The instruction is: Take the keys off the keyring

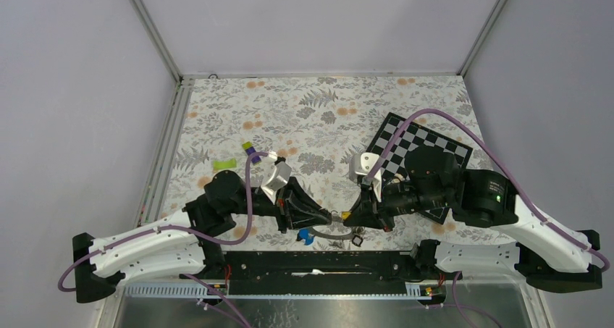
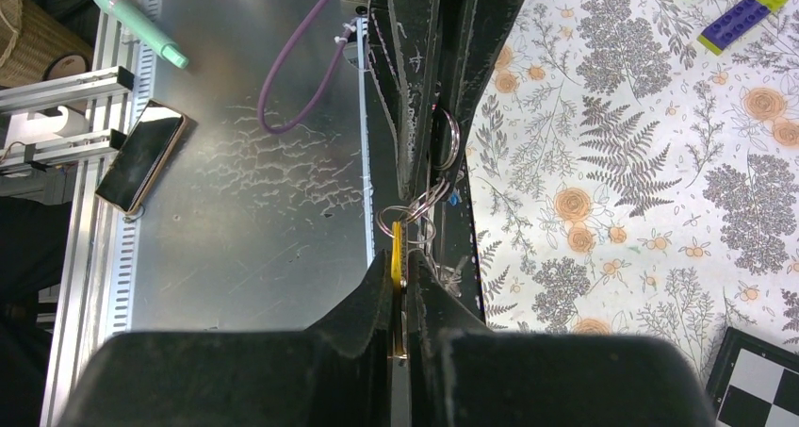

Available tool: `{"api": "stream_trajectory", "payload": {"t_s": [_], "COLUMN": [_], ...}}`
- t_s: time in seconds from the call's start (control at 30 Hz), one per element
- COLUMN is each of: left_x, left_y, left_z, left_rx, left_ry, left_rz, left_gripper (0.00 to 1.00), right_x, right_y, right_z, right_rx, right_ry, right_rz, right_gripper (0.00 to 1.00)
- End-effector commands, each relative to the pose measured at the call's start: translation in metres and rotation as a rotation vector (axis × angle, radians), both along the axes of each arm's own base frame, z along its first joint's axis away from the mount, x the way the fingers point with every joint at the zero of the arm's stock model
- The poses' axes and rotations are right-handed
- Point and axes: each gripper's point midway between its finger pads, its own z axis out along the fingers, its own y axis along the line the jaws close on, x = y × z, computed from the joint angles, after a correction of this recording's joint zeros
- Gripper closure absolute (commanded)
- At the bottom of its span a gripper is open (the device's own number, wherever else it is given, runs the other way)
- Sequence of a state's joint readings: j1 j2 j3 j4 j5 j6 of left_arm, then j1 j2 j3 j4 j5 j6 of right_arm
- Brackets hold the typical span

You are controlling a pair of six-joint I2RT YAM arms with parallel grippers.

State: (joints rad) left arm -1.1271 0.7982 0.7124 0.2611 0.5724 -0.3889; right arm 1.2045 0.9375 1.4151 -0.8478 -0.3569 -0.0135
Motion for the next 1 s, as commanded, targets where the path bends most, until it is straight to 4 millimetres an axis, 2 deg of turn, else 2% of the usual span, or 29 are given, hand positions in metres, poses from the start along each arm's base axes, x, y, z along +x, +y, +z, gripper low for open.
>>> {"api": "stream_trajectory", "payload": {"t_s": [0.0,0.37,0.67,0.83,0.97], "left_x": [-0.002,0.0,0.008,0.009,0.009], "left_y": [0.009,0.015,0.02,0.023,0.021], "left_z": [0.027,0.031,0.032,0.034,0.032], "left_rx": [-0.058,-0.049,-0.033,-0.029,-0.018], "left_ry": [-0.045,-0.061,-0.069,-0.075,-0.074], "left_rz": [0.011,0.042,0.1,0.116,0.109], "left_gripper": [0.91,0.94,1.0,1.0,1.0], "right_x": [-0.002,-0.003,-0.004,-0.004,-0.001], "right_y": [-0.008,-0.011,-0.012,-0.013,-0.01], "right_z": [0.005,-0.027,-0.04,-0.044,-0.033], "right_rx": [0.013,-0.127,-0.171,-0.179,-0.138], "right_ry": [-0.004,0.081,0.113,0.114,0.094], "right_rz": [-0.01,-0.044,-0.049,-0.06,-0.066], "right_gripper": [1.0,1.0,1.0,1.0,1.0]}}
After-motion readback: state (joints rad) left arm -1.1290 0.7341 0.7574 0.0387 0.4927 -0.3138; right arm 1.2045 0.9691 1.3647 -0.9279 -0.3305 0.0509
